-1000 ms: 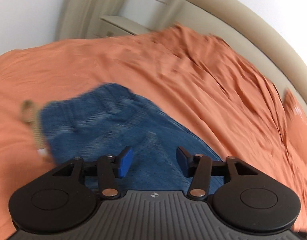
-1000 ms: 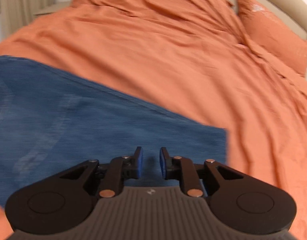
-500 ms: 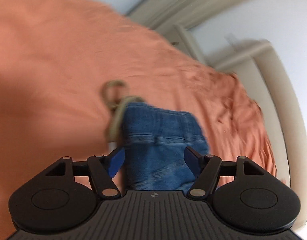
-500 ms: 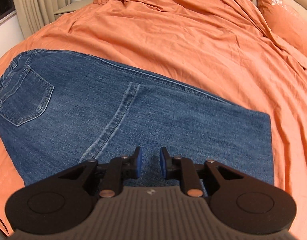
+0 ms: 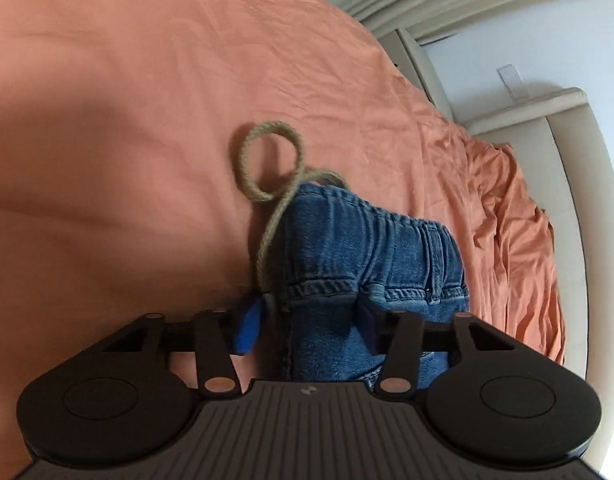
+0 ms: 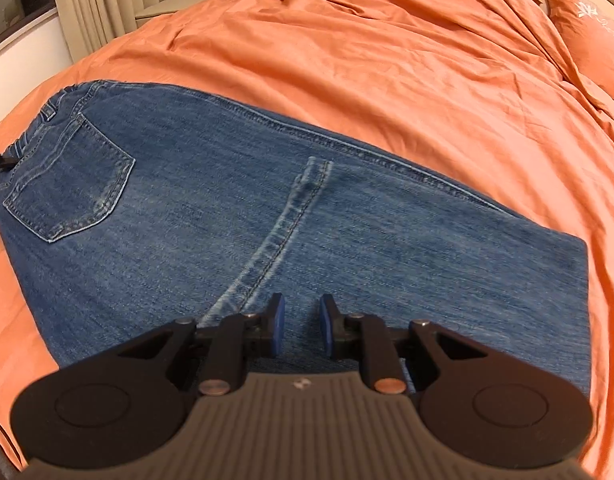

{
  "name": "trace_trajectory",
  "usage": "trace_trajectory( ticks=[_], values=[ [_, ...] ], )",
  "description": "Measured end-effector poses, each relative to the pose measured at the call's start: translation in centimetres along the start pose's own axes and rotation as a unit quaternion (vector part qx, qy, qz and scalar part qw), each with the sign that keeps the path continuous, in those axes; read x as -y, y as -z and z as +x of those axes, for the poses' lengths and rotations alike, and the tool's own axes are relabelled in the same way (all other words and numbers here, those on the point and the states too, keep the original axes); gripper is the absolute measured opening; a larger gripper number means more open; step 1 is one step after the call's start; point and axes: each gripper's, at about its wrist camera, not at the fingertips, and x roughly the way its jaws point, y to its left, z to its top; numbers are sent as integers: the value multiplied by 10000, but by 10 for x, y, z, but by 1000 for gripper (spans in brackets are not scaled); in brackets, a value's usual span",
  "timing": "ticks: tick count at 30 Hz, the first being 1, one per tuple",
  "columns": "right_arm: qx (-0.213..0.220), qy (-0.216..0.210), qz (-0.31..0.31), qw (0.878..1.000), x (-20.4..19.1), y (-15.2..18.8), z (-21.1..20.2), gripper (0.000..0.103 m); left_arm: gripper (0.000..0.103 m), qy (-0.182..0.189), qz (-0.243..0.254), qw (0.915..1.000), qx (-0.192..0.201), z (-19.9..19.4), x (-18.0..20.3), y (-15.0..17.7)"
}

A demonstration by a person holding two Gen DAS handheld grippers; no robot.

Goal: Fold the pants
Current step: 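Move the left tool to the drawstring waistband and close on it, then lift the waistband with the left tool, fold it over the jeans, open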

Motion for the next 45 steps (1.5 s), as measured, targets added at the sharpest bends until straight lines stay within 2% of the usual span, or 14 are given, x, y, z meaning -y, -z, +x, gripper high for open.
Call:
trace_trajectory(
  ticks=[3, 8, 12, 15, 17, 23, 24, 30, 33, 34, 35, 39, 43, 45],
  values=[
    [-30, 21, 64, 10000, 2, 0, 4, 14, 29, 82, 71, 9999, 48, -3, 2, 3],
    [29, 66, 236, 9997, 8, 4, -2, 14, 22, 511, 685, 9953, 451, -27, 28, 13],
    [167, 82, 328, 9993, 13, 8, -20, 14, 21, 886, 1804, 9764, 788, -65, 70, 38],
    [285, 81, 399, 9988, 19, 13, -38, 14, 21, 1024, 3042, 9419, 988, -93, 114, 78],
    [360, 109, 451, 9983, 23, 17, -50, 14, 21, 1166, 3811, 9116, 1011, -106, 141, 112],
    [466, 273, 716, 9960, 41, 35, -78, 14, 20, 1427, 5735, 8036, 707, -116, 186, 225],
    [460, 309, 764, 9955, 45, 40, -82, 14, 20, 1433, 6011, 7840, 592, -113, 188, 244],
    [358, 430, 1205, 9911, 70, 64, -91, 14, 20, 1203, 7095, 6913, -650, -77, 174, 324],
    [310, 413, 1368, 9892, 76, 75, -91, 14, 21, 913, 7341, 6638, -1104, -58, 159, 337],
    [301, 401, 1395, 9889, 76, 77, -90, 14, 22, 872, 7336, 6624, -1244, -53, 160, 335],
    [293, 384, 1415, 9888, 76, 79, -89, 14, 24, 891, 7248, 6694, -1365, -52, 158, 331],
    [310, 320, 1450, 9884, 75, 84, -89, 15, 40, 1262, 6496, 7193, -2115, -49, 154, 297],
    [363, 283, 1400, 9891, 73, 86, -94, 15, 47, 1509, 6026, 7447, -2440, -45, 151, 276],
    [401, 290, 1349, 9896, 72, 86, -98, 15, 64, 1771, 5695, 7592, -2607, -52, 151, 267]
  ],
)
